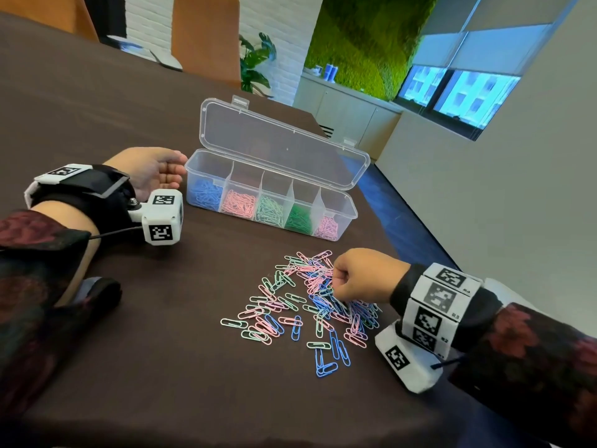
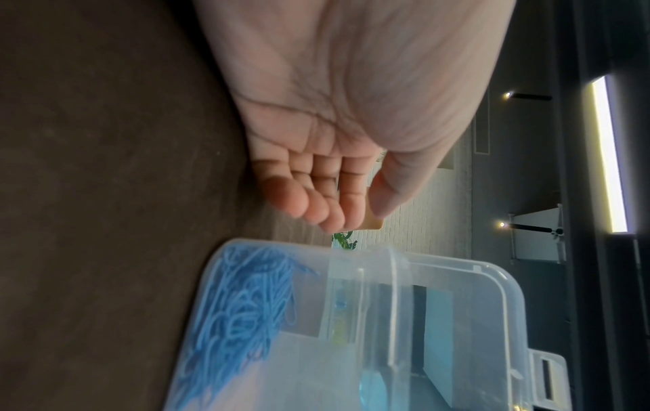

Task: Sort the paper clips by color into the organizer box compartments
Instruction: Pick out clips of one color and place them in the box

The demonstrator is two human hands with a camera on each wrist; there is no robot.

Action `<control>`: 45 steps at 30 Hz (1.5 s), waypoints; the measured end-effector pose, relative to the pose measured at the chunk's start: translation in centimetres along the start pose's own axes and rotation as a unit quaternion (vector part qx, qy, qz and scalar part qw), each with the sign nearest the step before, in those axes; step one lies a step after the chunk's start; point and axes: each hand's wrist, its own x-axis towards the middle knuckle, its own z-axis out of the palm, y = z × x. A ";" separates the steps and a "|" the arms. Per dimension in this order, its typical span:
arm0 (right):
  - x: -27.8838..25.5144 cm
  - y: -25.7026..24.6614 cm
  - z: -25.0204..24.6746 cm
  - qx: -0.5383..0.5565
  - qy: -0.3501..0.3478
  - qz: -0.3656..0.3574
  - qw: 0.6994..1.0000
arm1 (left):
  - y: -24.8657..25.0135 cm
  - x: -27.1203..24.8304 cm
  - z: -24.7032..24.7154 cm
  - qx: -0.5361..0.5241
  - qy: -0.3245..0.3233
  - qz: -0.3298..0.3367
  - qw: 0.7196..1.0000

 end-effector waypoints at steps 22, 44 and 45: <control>0.8 0.8 0.0 0.068 -0.003 -0.044 0.997 | -0.1 -0.7 0.3 0.000 0.015 0.003 1.000; -1.0 5.6 0.7 0.737 -0.025 0.028 0.674 | 0.2 -0.8 0.4 0.026 0.002 -0.012 1.000; -1.5 5.3 0.5 0.666 -0.026 0.038 0.745 | 0.2 -0.7 0.4 0.029 0.001 -0.013 0.999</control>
